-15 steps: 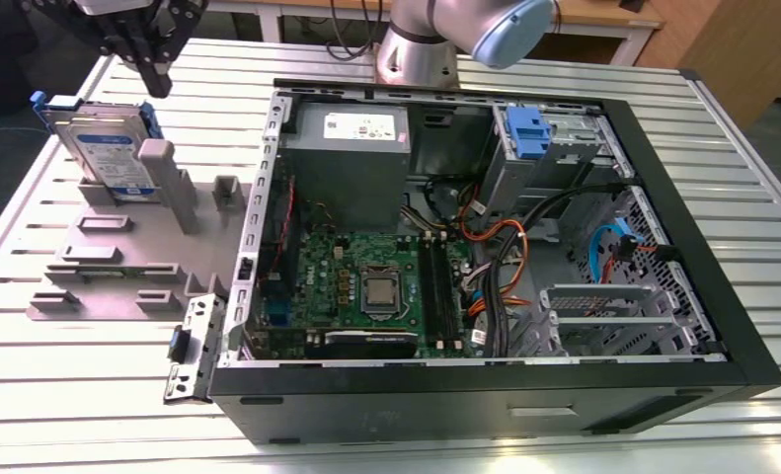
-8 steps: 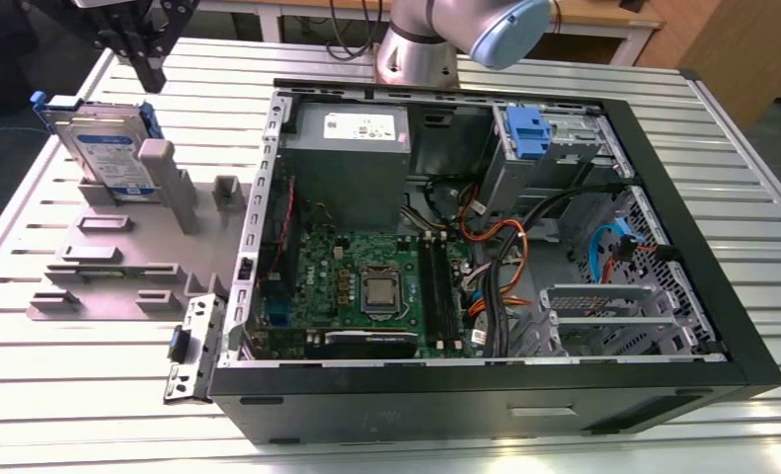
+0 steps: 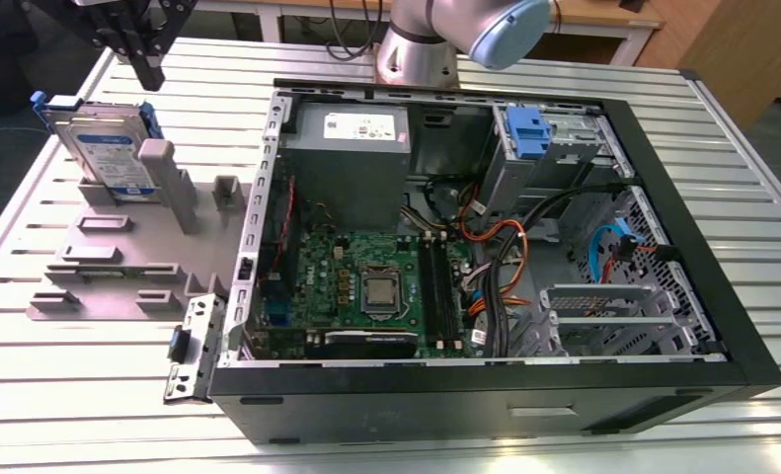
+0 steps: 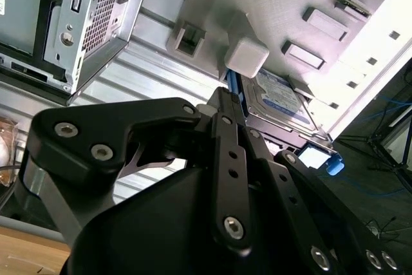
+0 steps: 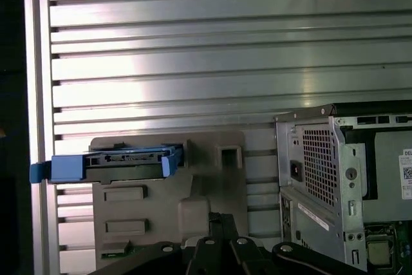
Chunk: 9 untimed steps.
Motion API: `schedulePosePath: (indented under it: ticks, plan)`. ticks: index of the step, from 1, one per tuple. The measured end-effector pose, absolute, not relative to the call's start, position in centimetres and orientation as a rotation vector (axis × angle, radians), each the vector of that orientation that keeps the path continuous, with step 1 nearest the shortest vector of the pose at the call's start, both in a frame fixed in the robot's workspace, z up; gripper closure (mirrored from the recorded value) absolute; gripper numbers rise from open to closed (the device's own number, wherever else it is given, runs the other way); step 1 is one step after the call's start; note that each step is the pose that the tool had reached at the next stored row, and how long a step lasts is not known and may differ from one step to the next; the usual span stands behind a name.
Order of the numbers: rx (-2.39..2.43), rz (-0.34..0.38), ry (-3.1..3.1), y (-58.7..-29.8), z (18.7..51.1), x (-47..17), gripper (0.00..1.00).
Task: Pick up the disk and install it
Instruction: 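Reach for the disk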
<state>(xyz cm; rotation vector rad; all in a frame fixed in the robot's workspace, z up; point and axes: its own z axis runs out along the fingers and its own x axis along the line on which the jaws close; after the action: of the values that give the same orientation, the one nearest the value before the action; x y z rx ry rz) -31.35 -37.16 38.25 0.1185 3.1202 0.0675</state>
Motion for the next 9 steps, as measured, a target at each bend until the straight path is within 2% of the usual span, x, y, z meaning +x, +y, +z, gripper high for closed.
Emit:
schedulePosePath:
  ticks: [9]
  plan:
    - [0.119, 0.068, 3.12, -37.12, 38.24, -31.66, 0.89]
